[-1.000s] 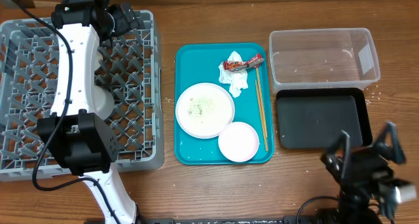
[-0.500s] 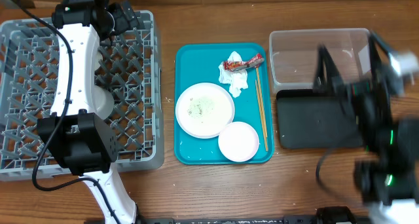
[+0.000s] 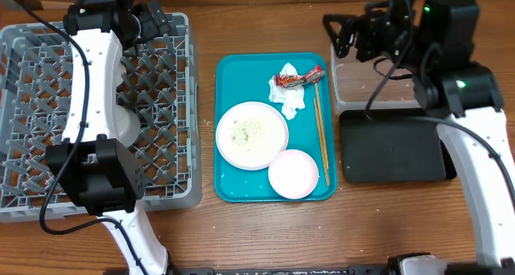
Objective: Sort waste into correct bins and load items into the dishwasher
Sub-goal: 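Move the right gripper over the red wrapper on the tray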
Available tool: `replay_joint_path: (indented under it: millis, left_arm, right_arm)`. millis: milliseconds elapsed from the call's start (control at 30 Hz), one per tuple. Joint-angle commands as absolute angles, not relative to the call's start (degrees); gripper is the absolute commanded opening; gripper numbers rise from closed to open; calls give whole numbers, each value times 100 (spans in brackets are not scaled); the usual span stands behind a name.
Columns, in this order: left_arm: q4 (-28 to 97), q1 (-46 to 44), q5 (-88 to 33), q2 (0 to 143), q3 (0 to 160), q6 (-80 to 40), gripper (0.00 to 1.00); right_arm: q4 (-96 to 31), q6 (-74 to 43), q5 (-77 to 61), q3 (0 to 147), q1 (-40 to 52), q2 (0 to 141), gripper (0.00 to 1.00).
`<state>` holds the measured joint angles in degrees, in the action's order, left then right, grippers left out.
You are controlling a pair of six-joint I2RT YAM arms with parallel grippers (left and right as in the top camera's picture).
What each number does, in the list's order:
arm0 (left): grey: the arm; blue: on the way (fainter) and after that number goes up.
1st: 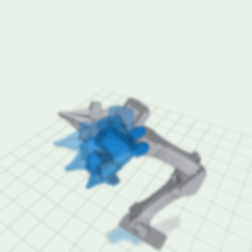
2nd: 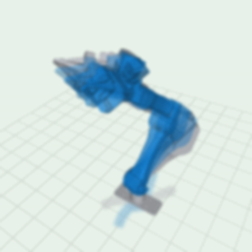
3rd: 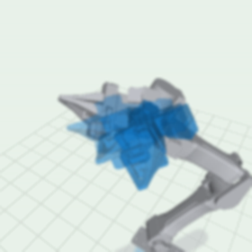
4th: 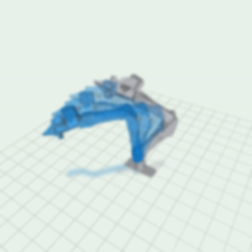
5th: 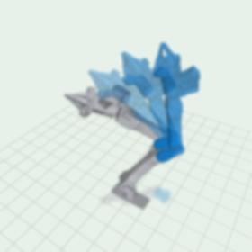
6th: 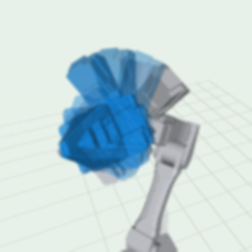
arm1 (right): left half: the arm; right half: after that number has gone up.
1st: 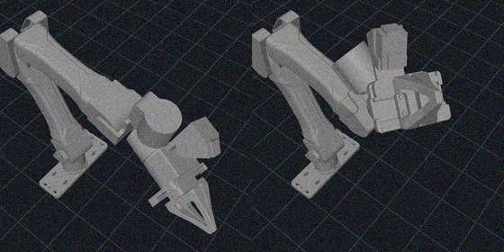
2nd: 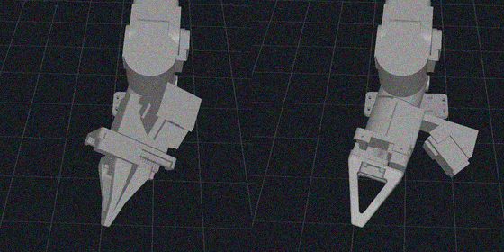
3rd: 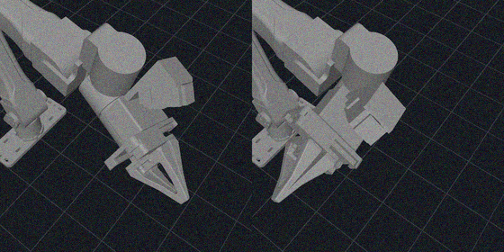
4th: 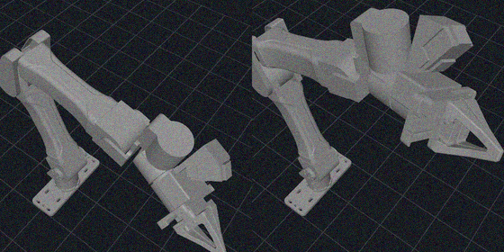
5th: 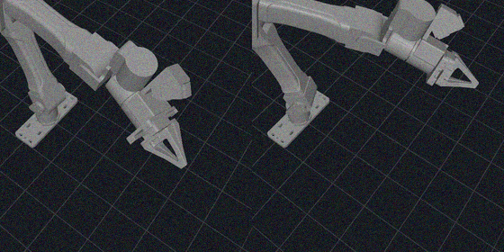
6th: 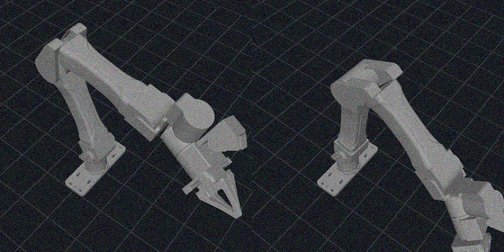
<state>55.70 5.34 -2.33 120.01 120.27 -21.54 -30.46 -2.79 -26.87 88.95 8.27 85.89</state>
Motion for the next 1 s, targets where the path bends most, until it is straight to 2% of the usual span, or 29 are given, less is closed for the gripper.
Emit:
replay_joint_path:
  millis: [0, 267, 333, 400, 567, 967]
  left_arm:
    - [5555, 552, -191, 11915, 12097, -2252, 100]
    - [5553, 550, -191, 11915, 12097, -2252, 100]
    - [5555, 550, -193, 11915, 12097, -2252, 100]
    - [5553, 550, -191, 11915, 12097, -2252, 100]
    - [5553, 550, -193, 11915, 12097, -2252, 100]
    - [5553, 550, -191, 11915, 12097, -2252, 100]
  right_arm:
    - [-2991, -342, -3743, 9074, 836, 8842, 100]
    - [-3002, -346, -3712, 9072, 974, 9144, 100]
    - [-3079, -464, -3177, 9072, 1105, 9177, 100]
    - [-3190, -657, -2067, 9072, 1382, 9242, 100]
    - [-3208, -1160, -982, 9072, 1806, 9511, 100]
    - [-3223, -1208, -1643, 9070, 2217, 9915, 100]
